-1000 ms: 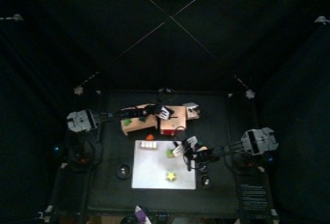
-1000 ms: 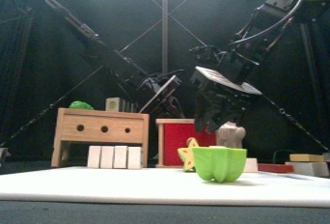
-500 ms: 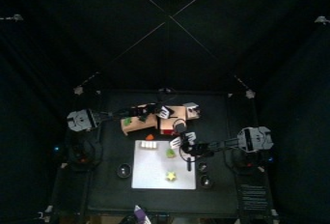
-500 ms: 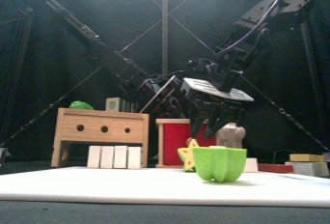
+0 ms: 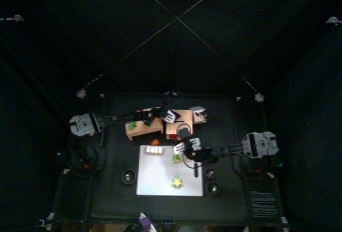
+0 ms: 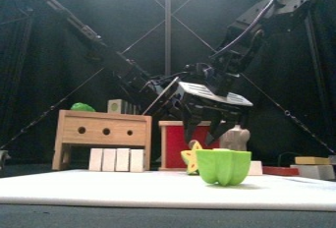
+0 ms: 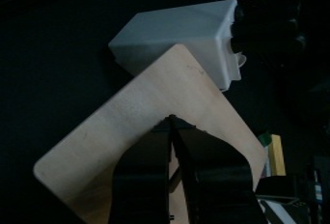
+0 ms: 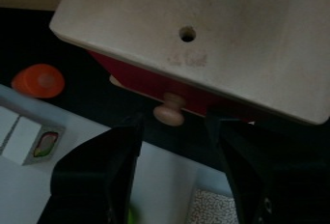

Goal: Grab drawer handle

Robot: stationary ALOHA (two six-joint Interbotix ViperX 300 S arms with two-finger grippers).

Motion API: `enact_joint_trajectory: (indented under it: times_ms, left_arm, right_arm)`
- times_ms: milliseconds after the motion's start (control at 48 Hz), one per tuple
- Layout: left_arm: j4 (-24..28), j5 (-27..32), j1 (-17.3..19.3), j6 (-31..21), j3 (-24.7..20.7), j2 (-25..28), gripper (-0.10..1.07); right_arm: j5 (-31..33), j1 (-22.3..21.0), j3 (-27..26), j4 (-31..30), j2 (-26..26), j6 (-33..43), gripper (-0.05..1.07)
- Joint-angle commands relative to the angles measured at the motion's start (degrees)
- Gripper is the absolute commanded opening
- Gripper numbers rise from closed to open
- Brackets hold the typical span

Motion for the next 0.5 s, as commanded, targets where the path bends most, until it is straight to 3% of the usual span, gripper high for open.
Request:
enact_joint_trajectory:
  times_ms: [0,292,479]
  left_arm:
    - [0.18,0.09,0.44,0.09,-0.70,-0.35,0.44]
    - [0.26,0.09,0.44,0.09,-0.62,-0.35,0.44]
    - [0.18,0.18,0.35,0.09,-0.70,-0.35,0.44]
  right_arm:
    - [0.00,-0.53,-1.58,0.00,-0.62,0.09,0.89]
    - [1.41,-1.05,-3.60,2.20,0.88,0.09,0.87]
    - [2.37,-1.05,-4.31,2.81,0.97,0.18,0.69]
